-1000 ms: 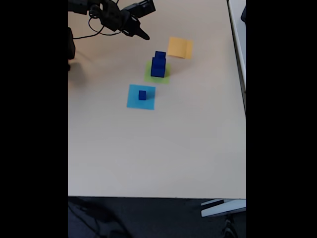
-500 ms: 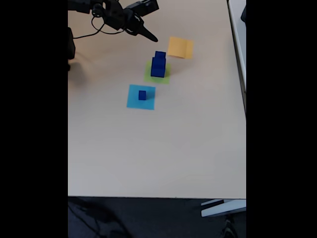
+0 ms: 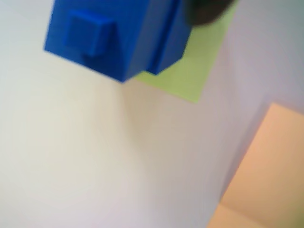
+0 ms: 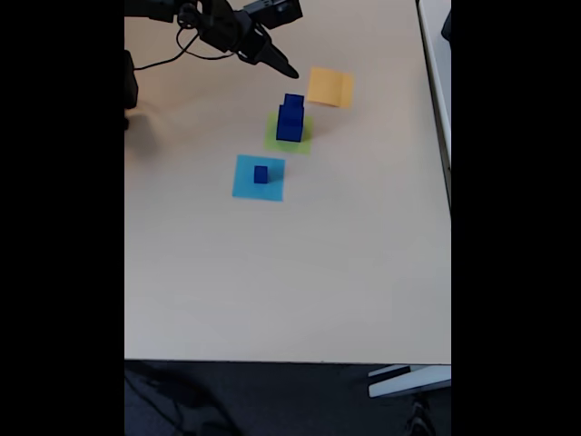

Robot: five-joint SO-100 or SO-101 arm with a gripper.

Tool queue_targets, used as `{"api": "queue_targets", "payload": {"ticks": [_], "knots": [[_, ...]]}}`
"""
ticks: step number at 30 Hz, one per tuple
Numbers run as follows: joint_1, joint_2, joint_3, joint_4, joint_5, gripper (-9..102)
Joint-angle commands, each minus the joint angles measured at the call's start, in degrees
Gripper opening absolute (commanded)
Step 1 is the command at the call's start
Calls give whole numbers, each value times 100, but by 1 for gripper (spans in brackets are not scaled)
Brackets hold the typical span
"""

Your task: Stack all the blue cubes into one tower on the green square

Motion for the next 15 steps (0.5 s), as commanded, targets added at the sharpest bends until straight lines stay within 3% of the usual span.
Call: {"api": "queue_targets", "payload": {"ticks": [1,15], "knots": [[97,0,-360,-44,404,26],[299,-747,-1125,-35,1099,25]]}}
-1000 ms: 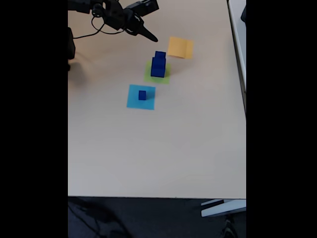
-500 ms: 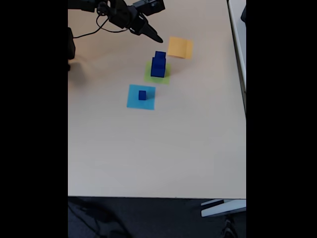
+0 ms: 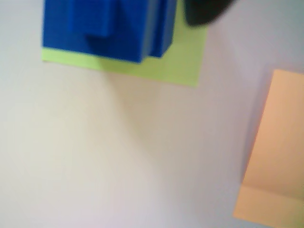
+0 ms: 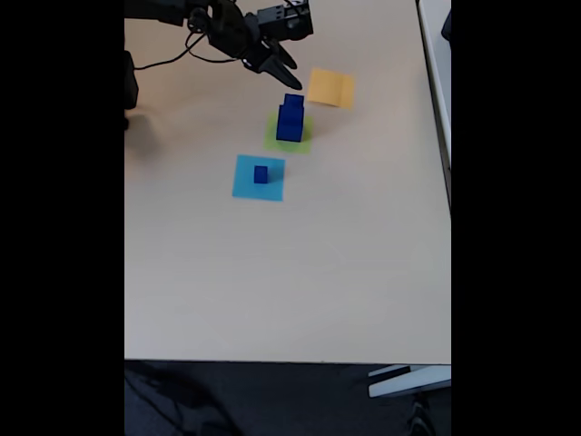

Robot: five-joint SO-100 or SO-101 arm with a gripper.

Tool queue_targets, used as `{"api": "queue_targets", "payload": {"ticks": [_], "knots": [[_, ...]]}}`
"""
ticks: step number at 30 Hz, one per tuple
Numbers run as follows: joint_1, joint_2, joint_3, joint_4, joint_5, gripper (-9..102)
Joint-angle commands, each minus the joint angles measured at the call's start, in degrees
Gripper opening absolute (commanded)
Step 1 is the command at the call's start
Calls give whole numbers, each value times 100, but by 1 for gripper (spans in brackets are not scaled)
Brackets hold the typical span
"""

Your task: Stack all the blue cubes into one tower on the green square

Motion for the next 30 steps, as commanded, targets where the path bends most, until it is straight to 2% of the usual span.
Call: {"api": "queue_targets", "payload": {"ticks": [1,30], "knots": [[62,-79,-510,-35,62,25],[35,-756,-457,44,-114,24]]}}
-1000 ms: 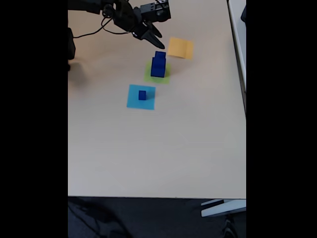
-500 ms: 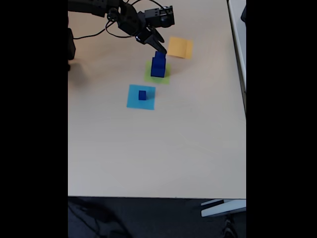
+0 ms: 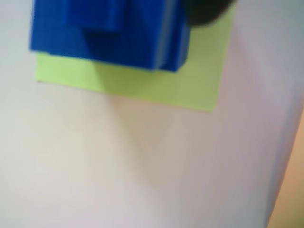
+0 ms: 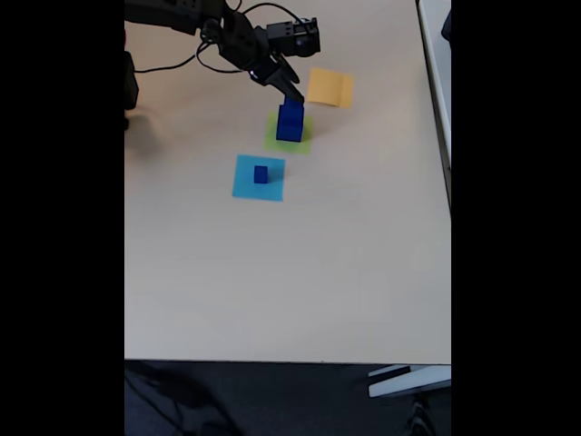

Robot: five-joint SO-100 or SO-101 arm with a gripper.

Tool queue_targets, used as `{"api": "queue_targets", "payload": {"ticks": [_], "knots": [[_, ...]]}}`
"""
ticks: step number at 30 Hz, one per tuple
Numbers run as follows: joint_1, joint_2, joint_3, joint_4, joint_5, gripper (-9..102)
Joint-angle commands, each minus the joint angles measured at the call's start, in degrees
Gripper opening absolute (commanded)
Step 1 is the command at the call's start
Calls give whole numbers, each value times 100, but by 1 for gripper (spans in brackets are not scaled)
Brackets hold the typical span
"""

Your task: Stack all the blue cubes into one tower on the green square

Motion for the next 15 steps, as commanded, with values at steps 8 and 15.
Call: {"api": "queue_targets", "payload": {"ticks": [8,15], "knots": [[0,-88,-123,9,-9,23],[18,-132,-88,26,0,23]]}}
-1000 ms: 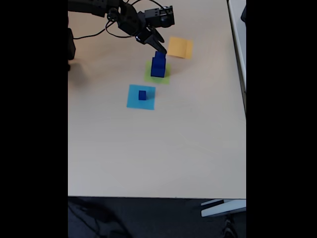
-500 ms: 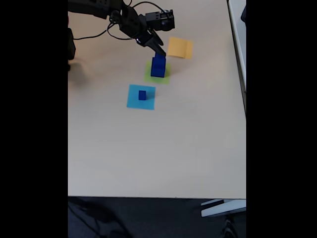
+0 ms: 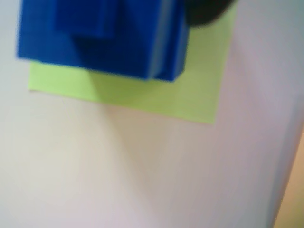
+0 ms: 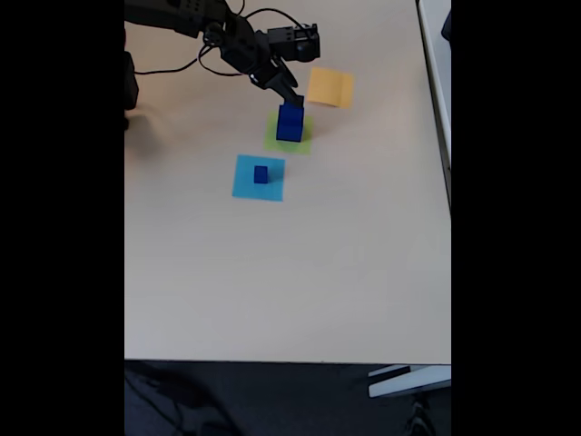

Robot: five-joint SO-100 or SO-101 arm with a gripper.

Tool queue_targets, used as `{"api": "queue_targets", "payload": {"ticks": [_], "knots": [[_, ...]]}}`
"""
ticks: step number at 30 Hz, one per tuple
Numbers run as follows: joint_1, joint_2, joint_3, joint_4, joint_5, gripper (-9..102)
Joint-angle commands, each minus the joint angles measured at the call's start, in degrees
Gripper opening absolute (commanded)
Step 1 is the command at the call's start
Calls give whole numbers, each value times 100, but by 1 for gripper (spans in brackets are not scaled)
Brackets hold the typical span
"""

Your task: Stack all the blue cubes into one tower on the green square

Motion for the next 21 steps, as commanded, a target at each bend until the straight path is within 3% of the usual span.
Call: {"api": "queue_targets", "payload": {"ticks": [1,21], "knots": [[18,9,-88,26,9,23],[105,-18,-123,132,-44,18]]}}
